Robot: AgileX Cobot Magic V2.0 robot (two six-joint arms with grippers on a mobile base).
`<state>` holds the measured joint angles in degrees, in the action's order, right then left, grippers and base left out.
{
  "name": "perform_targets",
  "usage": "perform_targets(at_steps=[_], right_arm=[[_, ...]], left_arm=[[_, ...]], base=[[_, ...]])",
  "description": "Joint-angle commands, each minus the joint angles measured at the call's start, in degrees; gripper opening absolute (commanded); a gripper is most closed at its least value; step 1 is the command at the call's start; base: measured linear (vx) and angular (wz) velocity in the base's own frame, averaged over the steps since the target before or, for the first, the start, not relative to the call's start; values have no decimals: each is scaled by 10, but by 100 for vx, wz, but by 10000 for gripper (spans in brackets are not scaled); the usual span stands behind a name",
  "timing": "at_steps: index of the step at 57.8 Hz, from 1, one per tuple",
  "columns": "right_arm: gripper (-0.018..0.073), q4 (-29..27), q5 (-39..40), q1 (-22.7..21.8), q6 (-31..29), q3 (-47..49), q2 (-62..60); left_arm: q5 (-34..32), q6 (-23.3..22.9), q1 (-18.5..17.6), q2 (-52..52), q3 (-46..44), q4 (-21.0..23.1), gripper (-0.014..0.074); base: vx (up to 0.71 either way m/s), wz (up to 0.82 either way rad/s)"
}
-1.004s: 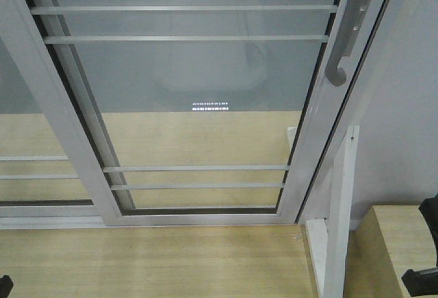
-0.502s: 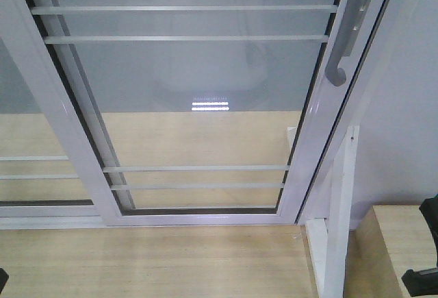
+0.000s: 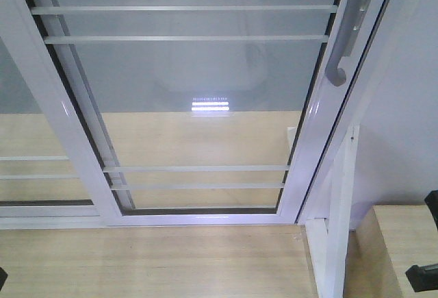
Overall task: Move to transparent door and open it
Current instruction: 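Drive closer to the door, stopping in front of the silver handle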
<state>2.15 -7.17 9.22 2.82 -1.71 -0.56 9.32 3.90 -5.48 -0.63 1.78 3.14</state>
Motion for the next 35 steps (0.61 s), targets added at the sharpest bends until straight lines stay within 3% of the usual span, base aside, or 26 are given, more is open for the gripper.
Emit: perform_targets(at_steps=[1,7,13,25,35], right_arm=[[-4,5,67,-1,-3,-2,-8],[-4,5,103,-1,-3,-1,-8],[-4,5,135,-1,-3,17,-7],[-4,5,93,-1,-5,138,69],[-4,7,79,-1,-5,272,229]], left_arm=[[-82,-3,-3,-8,4,6,-6],[-149,-5,-3,-8,4,8,-6],[-225,-45,-3,-8,-3,35,-6],[-203,-47,-3,24,-78,28,-6],[-222,-39,-3,176,-157,28,-6]], base=[[0,0],[0,0],[0,0],[0,0],[0,0]])
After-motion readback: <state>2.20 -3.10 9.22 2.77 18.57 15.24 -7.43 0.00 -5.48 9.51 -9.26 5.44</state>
